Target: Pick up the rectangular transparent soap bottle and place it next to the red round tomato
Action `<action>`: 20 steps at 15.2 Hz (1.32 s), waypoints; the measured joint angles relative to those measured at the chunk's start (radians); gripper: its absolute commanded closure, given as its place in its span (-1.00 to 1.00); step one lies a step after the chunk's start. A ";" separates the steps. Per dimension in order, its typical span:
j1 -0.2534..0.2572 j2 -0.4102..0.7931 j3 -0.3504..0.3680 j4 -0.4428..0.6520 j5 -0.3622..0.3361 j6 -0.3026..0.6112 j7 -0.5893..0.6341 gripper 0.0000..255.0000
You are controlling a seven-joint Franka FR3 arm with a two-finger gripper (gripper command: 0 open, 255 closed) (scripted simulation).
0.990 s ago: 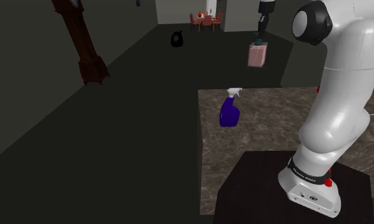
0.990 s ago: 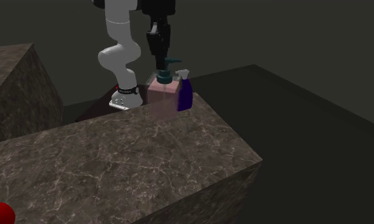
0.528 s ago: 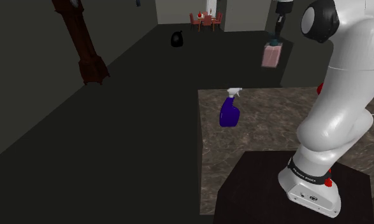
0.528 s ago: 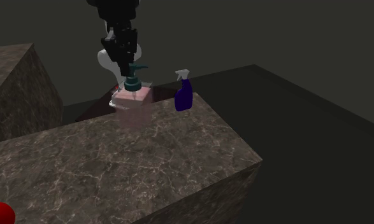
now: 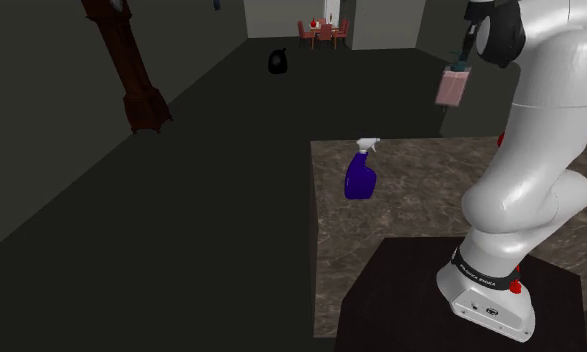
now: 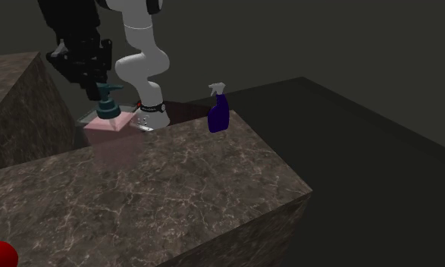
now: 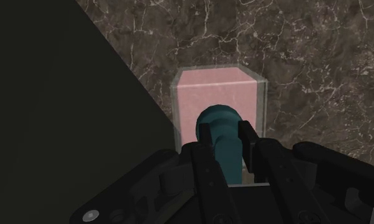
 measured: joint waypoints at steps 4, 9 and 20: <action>-0.100 0.068 -0.029 0.085 0.053 -0.028 -0.108 1.00; -0.228 0.156 -0.047 0.194 0.118 -0.062 -0.218 1.00; -0.297 0.190 -0.060 0.140 0.146 0.016 -0.309 1.00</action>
